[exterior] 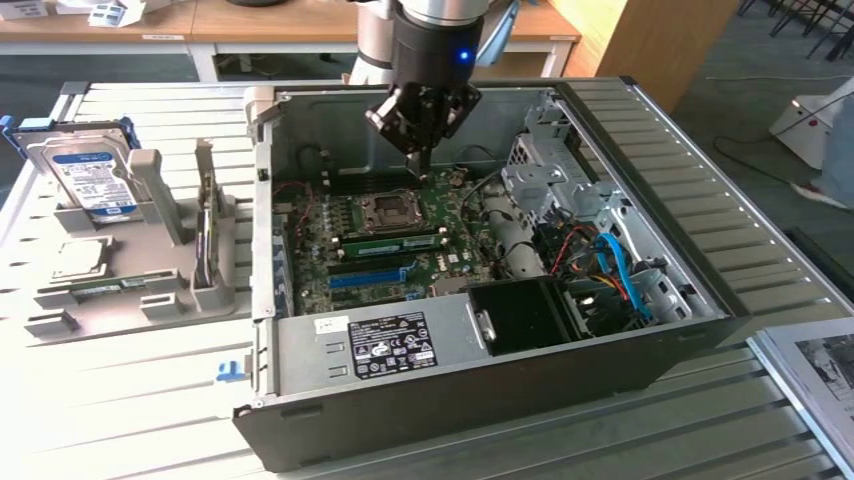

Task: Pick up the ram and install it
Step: 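Press down the ram until it locks into place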

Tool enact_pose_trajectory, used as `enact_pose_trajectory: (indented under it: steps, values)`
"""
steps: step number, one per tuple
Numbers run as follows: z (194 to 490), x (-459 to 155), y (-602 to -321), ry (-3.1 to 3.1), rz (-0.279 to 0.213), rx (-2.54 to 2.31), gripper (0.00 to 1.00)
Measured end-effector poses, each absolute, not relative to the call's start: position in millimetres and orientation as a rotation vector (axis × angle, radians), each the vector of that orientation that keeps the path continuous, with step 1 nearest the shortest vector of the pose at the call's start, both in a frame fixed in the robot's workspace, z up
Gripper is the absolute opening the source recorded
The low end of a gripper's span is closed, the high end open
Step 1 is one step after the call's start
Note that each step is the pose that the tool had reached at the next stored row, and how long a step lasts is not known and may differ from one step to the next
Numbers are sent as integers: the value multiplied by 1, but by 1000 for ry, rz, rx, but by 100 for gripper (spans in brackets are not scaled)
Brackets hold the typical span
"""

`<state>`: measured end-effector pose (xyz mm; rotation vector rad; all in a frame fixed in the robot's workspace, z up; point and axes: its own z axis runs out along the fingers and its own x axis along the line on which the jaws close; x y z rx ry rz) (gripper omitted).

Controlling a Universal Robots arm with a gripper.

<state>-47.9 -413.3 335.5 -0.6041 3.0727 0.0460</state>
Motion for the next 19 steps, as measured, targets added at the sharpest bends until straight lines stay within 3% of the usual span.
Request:
enact_pose_trajectory:
  steps: [19]
  values:
    - [335, -48, -413, 3125, 43, -122, 10]
